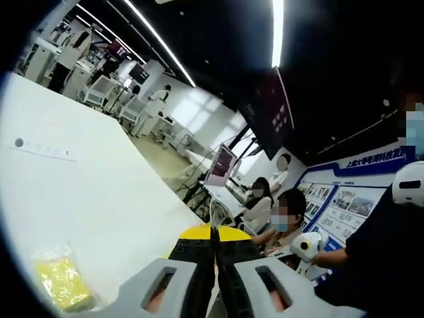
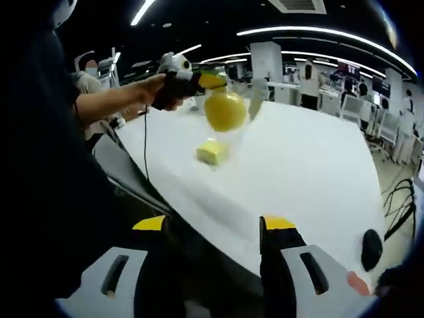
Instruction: Compare the silicone blocks by pressing each to a similar depth, holding the contact briefly, and releasing to observe deformation and rebound differences across the visible hardness samples.
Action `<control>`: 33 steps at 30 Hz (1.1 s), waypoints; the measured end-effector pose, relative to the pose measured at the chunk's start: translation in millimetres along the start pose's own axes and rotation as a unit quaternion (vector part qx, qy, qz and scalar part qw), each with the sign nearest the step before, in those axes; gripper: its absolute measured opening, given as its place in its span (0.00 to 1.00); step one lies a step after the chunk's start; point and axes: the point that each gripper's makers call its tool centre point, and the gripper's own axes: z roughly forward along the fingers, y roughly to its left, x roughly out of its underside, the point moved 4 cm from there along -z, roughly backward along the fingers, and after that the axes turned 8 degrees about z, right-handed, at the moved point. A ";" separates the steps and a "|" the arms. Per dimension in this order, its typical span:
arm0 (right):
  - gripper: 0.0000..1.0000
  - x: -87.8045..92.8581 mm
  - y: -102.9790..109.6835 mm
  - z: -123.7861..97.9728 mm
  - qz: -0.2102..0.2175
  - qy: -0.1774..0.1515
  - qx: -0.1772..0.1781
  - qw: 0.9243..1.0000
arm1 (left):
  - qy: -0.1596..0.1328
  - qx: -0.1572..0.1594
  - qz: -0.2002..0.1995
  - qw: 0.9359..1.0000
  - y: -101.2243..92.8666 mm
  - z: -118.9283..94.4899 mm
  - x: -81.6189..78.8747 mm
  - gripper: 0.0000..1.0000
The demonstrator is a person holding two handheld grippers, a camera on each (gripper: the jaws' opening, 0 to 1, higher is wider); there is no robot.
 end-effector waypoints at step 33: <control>0.48 11.3 -2.8 -15.9 0.022 0.008 0.026 0.999 | -0.087 -0.138 -0.250 0.954 122.9 51.5 85.9 0.00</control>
